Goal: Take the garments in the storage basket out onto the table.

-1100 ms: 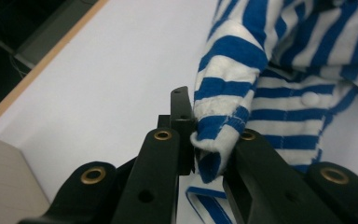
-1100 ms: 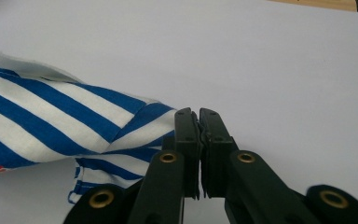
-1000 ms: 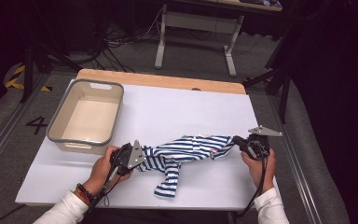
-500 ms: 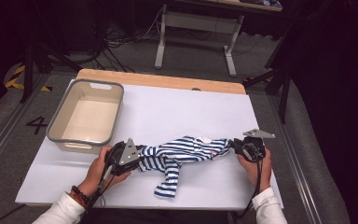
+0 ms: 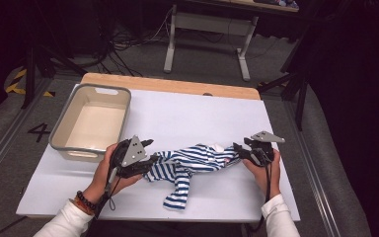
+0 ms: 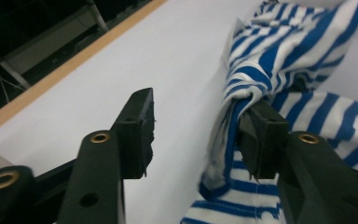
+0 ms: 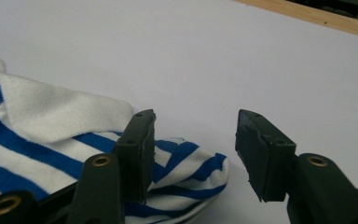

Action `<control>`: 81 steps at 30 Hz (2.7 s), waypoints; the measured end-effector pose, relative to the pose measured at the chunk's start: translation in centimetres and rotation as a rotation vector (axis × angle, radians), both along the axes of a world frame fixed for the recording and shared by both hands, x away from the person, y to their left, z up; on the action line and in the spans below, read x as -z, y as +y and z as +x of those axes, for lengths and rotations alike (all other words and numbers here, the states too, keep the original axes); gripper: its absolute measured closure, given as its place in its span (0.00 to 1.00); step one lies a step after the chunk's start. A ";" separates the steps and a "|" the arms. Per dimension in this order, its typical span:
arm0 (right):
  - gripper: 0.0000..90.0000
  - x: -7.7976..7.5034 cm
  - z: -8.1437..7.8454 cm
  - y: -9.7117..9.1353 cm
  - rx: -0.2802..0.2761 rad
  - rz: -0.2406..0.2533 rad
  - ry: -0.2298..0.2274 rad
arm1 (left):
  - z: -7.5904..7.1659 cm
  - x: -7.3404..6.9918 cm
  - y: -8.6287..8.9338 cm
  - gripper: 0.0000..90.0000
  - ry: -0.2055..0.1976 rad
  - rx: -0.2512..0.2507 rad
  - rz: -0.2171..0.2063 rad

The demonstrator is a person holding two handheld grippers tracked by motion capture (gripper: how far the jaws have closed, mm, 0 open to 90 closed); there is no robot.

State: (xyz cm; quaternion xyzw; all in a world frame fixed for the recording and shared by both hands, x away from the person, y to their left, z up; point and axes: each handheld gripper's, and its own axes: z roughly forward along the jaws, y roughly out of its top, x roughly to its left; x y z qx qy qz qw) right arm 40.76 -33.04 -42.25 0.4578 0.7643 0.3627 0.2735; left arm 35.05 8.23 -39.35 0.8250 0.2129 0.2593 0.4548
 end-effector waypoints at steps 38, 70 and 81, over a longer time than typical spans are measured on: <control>0.48 1.3 0.9 1.5 -0.048 -0.055 0.030 | 2.1 -1.2 -2.4 0.51 0.062 0.025 -0.029; 0.54 2.7 -1.7 1.6 -0.178 -0.075 0.117 | 3.1 6.0 -6.4 0.54 0.327 0.138 0.163; 0.87 2.3 -2.4 1.8 -0.217 -0.085 0.123 | 3.5 5.9 -6.2 0.93 0.316 0.131 0.179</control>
